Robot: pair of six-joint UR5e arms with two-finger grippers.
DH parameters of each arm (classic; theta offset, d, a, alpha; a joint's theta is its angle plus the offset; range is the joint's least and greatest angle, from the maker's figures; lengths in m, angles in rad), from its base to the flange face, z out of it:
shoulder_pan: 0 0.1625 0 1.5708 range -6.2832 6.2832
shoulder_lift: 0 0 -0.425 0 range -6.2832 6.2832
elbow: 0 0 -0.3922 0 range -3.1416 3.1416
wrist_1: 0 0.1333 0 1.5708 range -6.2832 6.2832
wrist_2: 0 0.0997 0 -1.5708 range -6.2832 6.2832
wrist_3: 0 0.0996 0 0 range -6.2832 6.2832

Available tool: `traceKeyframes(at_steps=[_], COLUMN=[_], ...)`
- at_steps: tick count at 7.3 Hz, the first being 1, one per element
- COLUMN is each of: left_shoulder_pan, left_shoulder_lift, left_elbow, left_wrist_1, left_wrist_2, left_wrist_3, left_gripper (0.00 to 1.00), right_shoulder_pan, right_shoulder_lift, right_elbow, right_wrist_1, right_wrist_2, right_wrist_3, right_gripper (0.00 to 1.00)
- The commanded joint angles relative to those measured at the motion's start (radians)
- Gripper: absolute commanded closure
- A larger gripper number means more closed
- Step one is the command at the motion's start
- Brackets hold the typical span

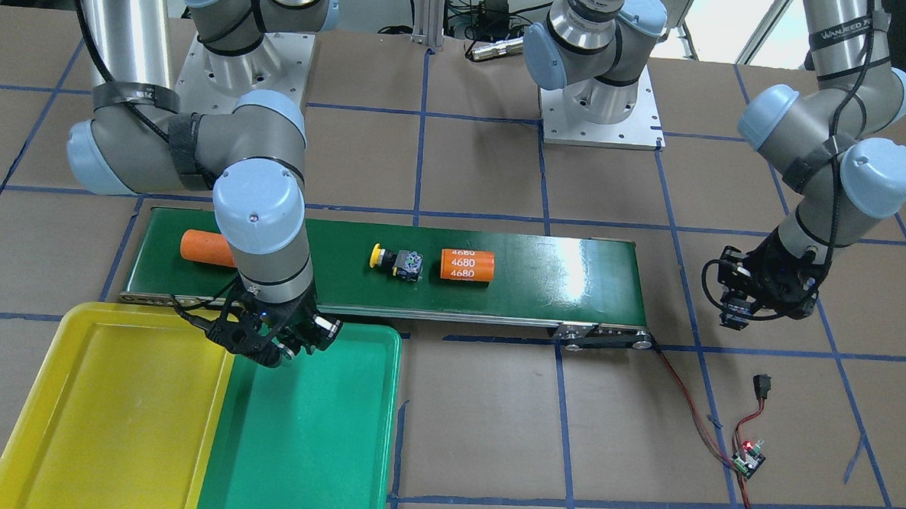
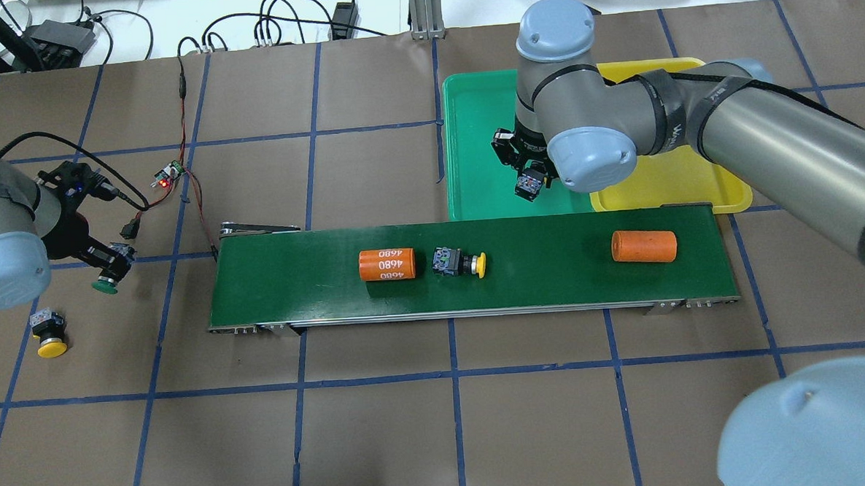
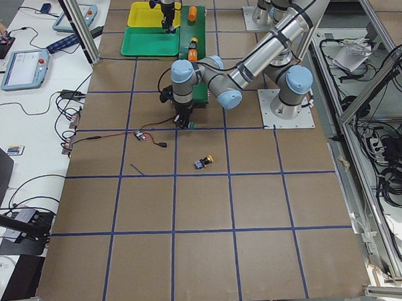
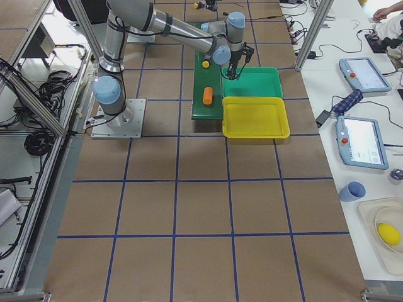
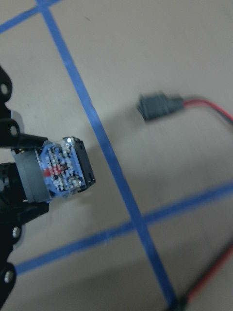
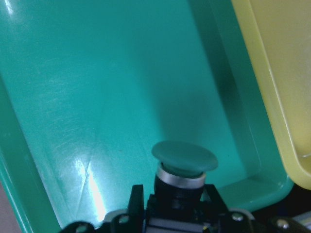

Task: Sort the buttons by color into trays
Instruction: 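Place button on belt with left gripper while right reaches yellow button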

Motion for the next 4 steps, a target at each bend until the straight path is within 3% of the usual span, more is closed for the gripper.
traceKeyframes(at_steps=[1, 3, 4], left_shoulder_pan=[-0.180, -0.343, -0.386], left_shoulder_lift=[0.050, 0.043, 0.036], left_elbow=[0.091, 0.151, 0.140], left_wrist_1=[-0.204, -0.259, -0.261], left_wrist_2=[-0.016, -0.005, -0.018], left_wrist_3=[0.137, 0.325, 0.394], left_gripper=[1.00, 1.00, 1.00], right_shoulder_pan=[-0.009, -0.011, -0.011], right_shoulder_lift=[0.022, -0.033, -0.078], right_elbow=[-0.007, 0.004, 0.007], right_wrist_1=[-0.019, 0.015, 0.110], right_wrist_2=[0.007, 0.007, 0.004], right_wrist_3=[-0.039, -0.026, -0.009], right_gripper=[0.00, 0.00, 0.00])
